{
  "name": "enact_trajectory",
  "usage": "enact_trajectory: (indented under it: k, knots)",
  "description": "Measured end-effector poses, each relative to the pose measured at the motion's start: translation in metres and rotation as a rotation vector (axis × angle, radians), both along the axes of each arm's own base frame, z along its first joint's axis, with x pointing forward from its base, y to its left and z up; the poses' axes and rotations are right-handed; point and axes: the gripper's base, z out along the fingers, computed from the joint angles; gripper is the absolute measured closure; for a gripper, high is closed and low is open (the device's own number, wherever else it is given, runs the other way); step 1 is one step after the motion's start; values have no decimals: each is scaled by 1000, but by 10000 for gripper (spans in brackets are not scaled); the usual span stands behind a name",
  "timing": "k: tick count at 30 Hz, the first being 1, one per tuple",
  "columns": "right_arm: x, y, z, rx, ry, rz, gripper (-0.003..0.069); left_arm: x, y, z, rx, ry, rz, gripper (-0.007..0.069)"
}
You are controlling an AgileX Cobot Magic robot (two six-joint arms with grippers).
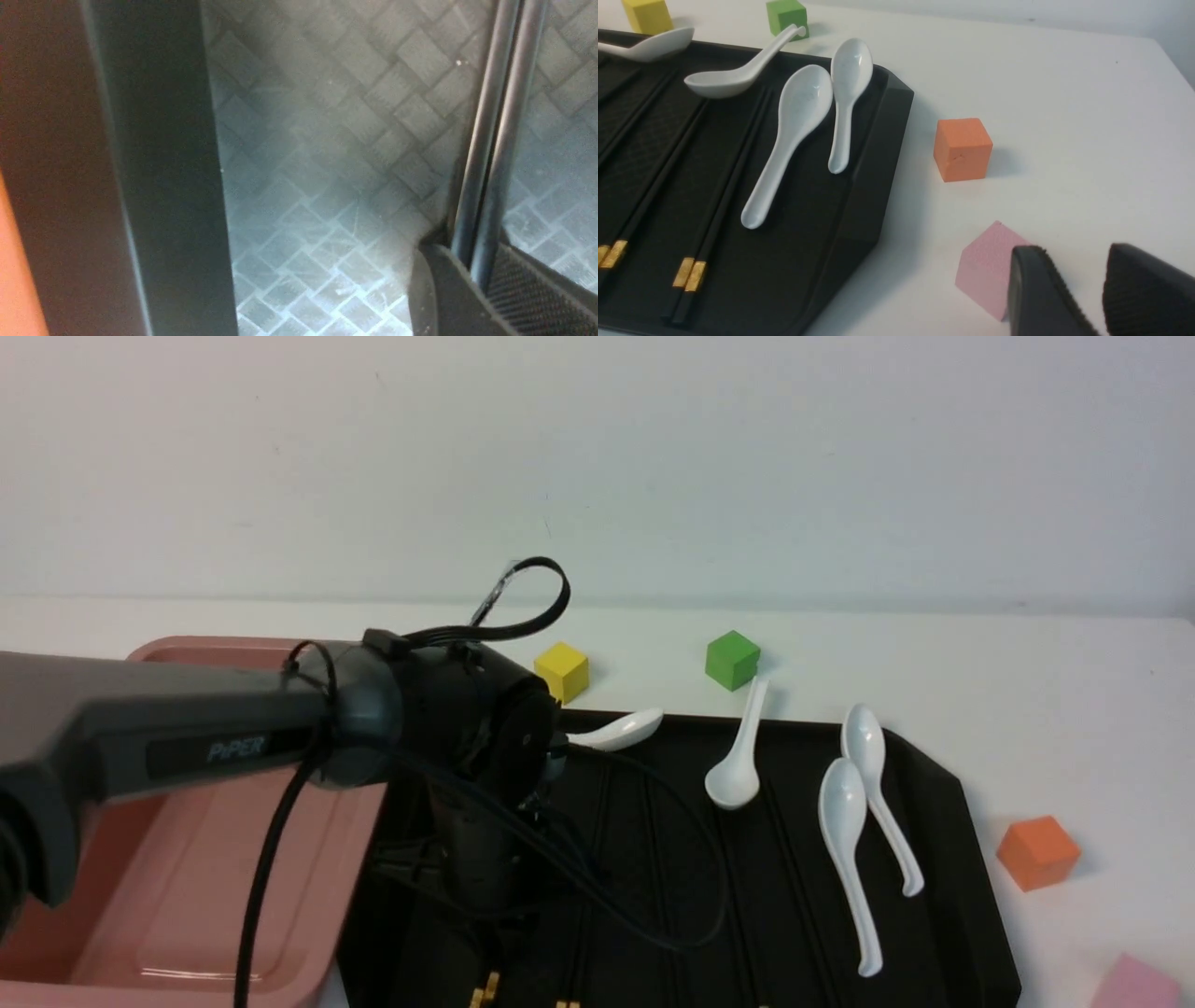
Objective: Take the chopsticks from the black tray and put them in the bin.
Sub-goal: Use the left arm to grab a pair of chopsticks, then use the left arm to put the chopsticks into the lunch box
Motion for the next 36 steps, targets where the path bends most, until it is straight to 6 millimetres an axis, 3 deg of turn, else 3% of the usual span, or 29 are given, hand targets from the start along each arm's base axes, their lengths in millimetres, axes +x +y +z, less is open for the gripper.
enact_trajectory:
  k: [4, 7, 10, 13, 16, 21, 28, 33, 36]
  knots:
    - [0, 0, 0, 0, 0, 0, 419, -12, 7, 38, -33, -22, 14, 512]
    - [0, 0, 0, 0, 0, 0, 419, -27, 21, 94, -92, -128, 17, 512]
    - [0, 0, 0, 1, 0, 0, 419, -41, 52, 144, -132, -219, 65, 512]
    - [0, 0, 0, 1, 0, 0, 419, -43, 109, 172, -98, -261, 164, 512]
    - [0, 0, 0, 1, 0, 0, 419, -39, 158, 167, -46, -252, 217, 512]
    - [0, 0, 0, 1, 0, 0, 419, -28, 197, 128, -29, -237, 194, 512]
    - [0, 0, 0, 1, 0, 0, 419, -5, 206, 74, -13, -194, 166, 511]
    - [0, 0, 0, 1, 0, 0, 419, 0, 206, 56, -13, -125, 196, 426]
    - [0, 0, 0, 1, 0, 0, 419, -4, 206, 55, -12, -86, 212, 375]
